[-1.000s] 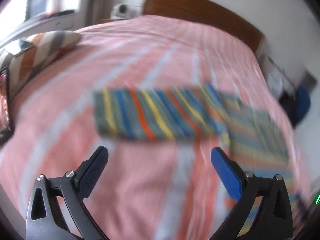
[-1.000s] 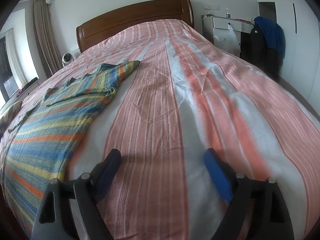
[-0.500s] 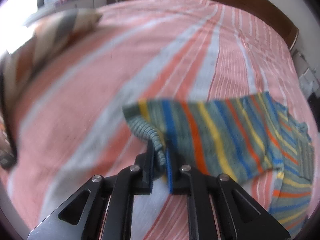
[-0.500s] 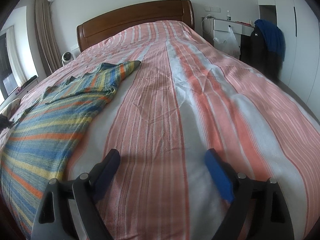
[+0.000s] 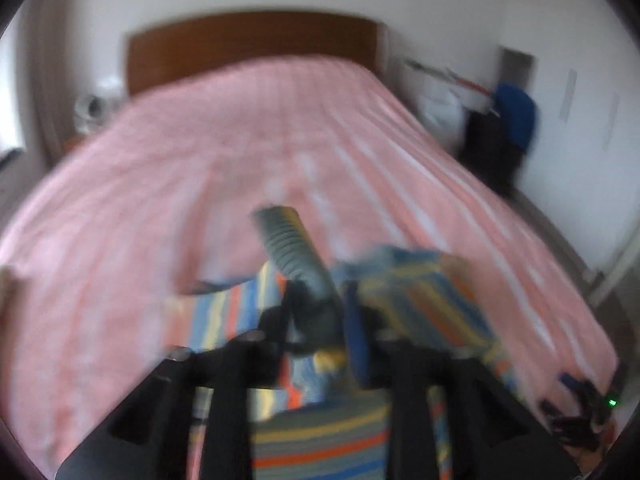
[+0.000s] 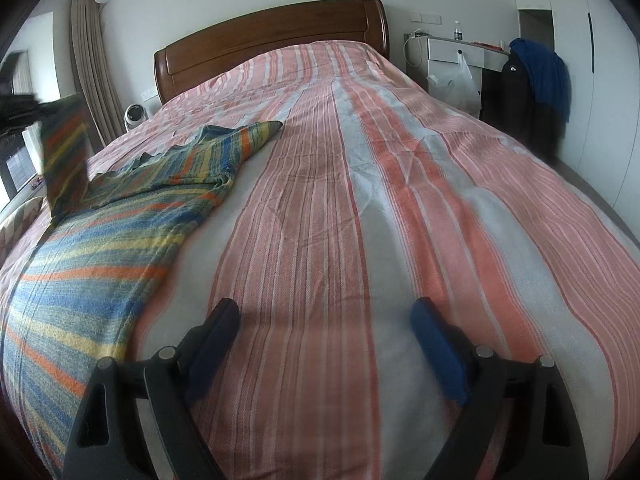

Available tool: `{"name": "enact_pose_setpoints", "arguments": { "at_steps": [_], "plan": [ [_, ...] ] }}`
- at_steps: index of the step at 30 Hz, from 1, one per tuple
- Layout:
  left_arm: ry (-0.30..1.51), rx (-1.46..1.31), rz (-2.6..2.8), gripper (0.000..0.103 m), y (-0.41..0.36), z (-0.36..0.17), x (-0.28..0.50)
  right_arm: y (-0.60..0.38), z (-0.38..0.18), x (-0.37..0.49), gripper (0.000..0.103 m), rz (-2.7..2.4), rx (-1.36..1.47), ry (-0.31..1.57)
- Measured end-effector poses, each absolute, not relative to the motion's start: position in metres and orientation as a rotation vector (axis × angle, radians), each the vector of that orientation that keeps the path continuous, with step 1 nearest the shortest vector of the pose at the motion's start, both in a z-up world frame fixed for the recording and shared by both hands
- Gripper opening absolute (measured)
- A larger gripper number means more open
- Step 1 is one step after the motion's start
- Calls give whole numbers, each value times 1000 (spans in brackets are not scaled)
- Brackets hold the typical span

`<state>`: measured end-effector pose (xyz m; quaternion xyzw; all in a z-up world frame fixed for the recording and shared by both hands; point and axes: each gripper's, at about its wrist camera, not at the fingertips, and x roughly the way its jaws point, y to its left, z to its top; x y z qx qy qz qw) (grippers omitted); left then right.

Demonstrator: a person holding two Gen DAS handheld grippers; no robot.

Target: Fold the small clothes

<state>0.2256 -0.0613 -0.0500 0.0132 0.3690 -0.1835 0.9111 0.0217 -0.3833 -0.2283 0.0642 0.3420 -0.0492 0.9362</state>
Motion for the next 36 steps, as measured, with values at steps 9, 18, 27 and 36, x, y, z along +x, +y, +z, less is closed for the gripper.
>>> {"name": "enact_pose_setpoints", "arguments": {
  "at_steps": [9,18,27,36],
  "plan": [
    [906,-24,-257,96,-30,-119,228,-383,-228,22,89,-91,134,698],
    [965,-7,-122,96,31,-153,183,-383,-228,23,90,-89,130,701],
    [798,83,63,102,104,-120,112,-383,-228,24,90,-94,120,700],
    [809,-47,140,103,131,-207,107,-382,-229,23,90,-94,115,695]
  ]
}}
